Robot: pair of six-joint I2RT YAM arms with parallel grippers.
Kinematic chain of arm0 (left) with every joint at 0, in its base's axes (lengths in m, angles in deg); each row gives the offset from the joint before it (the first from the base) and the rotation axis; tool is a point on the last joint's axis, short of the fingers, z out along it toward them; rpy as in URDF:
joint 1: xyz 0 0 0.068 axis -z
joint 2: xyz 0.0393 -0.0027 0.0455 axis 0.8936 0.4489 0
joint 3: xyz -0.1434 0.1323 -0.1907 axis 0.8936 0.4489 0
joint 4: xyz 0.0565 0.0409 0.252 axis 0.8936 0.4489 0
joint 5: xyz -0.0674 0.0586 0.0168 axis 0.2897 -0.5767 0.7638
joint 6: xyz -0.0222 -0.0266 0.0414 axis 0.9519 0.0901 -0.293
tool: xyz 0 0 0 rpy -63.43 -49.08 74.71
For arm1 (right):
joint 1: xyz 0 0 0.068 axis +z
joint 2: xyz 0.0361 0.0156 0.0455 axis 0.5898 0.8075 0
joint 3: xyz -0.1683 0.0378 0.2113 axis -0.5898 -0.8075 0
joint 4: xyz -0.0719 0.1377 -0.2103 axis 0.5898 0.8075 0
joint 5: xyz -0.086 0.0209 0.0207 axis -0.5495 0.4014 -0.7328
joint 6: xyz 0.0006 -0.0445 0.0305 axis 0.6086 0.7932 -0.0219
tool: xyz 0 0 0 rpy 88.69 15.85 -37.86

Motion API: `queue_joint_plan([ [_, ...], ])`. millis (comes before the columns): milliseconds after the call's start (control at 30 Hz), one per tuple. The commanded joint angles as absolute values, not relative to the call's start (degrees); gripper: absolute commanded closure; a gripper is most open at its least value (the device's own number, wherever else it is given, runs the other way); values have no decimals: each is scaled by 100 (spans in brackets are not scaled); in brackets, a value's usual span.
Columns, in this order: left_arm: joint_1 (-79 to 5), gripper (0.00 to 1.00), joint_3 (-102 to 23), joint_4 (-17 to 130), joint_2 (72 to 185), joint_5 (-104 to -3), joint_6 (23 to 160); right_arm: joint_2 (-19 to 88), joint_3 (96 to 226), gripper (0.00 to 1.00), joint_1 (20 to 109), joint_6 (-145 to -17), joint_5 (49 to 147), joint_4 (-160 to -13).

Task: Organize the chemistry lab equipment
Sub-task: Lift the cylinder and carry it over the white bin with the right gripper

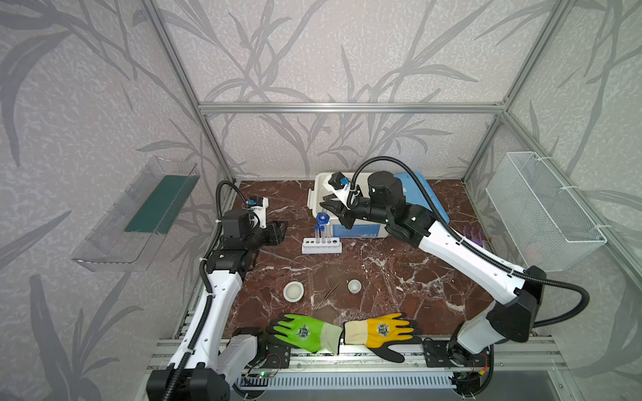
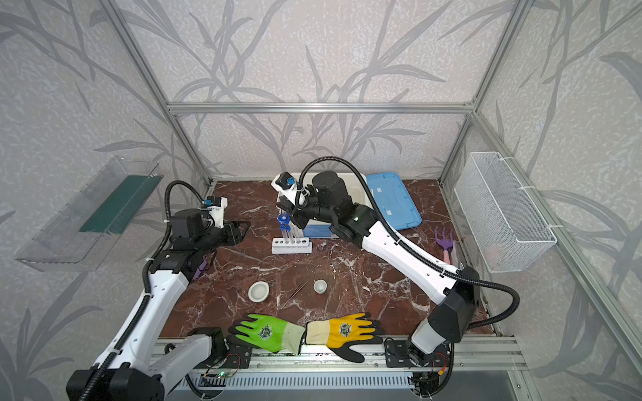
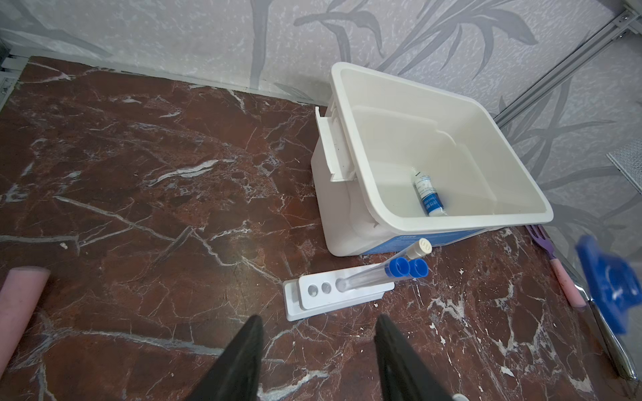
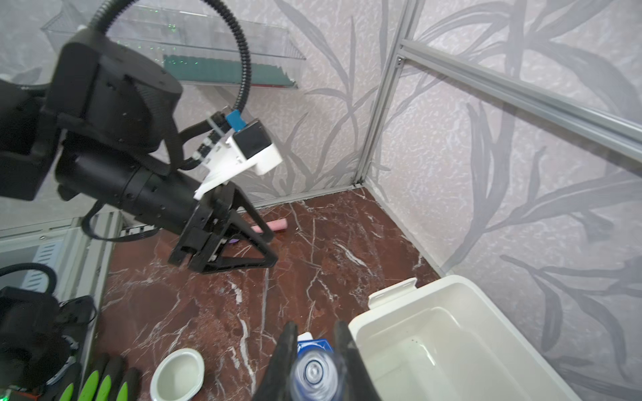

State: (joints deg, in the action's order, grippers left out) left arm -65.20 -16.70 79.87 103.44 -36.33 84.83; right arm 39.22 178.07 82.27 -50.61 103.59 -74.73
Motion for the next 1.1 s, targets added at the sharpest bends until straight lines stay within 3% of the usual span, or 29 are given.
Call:
queue_joint_plan([
  [0, -6469, 47, -1811, 8027, 10388, -3542, 8395, 4422, 18326, 83, 8053, -4985, 9877, -7327],
  [333, -6333, 47, -1756, 8055, 10418, -3452, 8313, 6268, 19714, 81, 7367, -5569, 9653, -7687],
  [733, -6289, 47, -1703, 8012, 10557, -3353, 8249, 8569, 22096, 81, 7079, -5447, 9738, -6960],
  [1067, -6280, 47, -1657, 7963, 10530, -3435, 8151, 9144, 22070, 80, 6986, -5532, 9779, -7331],
])
